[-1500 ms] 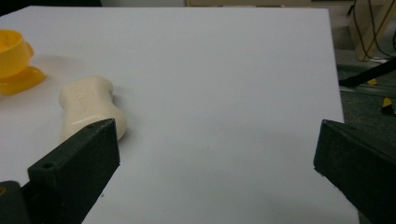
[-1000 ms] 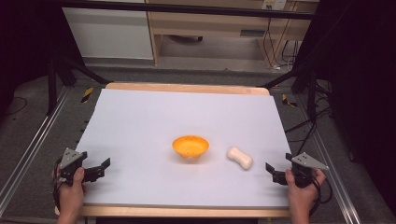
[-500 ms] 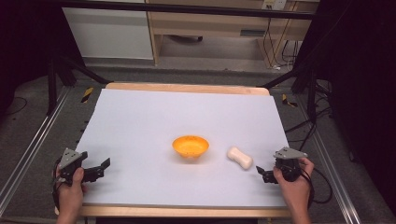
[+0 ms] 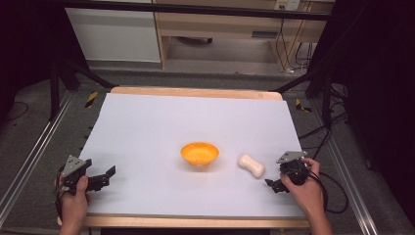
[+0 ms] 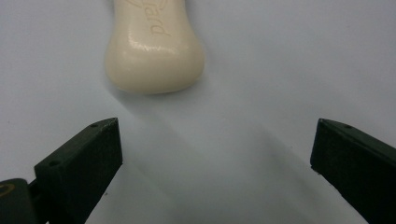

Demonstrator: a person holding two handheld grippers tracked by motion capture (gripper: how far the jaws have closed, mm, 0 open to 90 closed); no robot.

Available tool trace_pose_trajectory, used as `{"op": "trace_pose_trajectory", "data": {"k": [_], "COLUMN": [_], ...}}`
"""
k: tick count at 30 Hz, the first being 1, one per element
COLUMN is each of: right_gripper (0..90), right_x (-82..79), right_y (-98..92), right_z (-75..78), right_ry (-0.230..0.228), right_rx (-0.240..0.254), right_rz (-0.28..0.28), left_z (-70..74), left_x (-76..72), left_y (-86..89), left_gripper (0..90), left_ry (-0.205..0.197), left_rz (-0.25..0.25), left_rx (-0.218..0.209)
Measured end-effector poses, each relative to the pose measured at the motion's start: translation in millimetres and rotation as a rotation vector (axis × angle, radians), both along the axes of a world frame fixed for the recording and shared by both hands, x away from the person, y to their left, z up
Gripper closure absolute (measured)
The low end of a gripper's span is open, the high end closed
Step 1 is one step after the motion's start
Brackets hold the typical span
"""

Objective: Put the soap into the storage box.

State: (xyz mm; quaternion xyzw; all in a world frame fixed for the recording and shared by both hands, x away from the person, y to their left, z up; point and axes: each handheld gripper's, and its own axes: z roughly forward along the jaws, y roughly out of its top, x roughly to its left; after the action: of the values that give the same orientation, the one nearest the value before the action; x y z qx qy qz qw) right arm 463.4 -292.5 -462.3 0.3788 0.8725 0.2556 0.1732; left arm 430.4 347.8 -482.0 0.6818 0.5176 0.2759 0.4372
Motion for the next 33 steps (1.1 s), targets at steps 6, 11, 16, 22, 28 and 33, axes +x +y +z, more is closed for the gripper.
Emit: {"op": "trace_pose_trajectory", "data": {"k": [6,11,16,22,28,33], "right_gripper": [2.7,2.7,2.7,2.7,8.7,10.7], "right_x": [4.0,8.5,14.6,23.0,30.5,34.7], "right_y": [5.1,10.8,15.8,26.6,36.4,43.0], "right_z": [4.2,9.6,11.8,16.3,20.6,21.5], "right_ry": [0.023,0.051,0.089,0.107,0.114,0.128], "right_rx": [-0.017,-0.025,-0.036,-0.046,-0.033,-0.039], "right_rz": [0.024,0.019,0.020,0.031,0.011,0.020], "left_z": [0.0,-0.1,-0.1,0.0,0.0,-0.1], "left_x": [0.0,0.5,0.3,0.2,0.3,0.5], "left_y": [0.1,-0.1,-0.1,0.0,-0.1,-0.1], "left_gripper": [1.8,1.9,1.9,1.9,1.9,1.9], "left_ry": [0.000,0.002,0.001,0.002,0.002,0.002], "left_rz": [0.000,0.000,-0.001,-0.002,-0.001,-0.001], "left_rx": [-0.003,0.005,0.006,0.005,0.005,0.004]}}
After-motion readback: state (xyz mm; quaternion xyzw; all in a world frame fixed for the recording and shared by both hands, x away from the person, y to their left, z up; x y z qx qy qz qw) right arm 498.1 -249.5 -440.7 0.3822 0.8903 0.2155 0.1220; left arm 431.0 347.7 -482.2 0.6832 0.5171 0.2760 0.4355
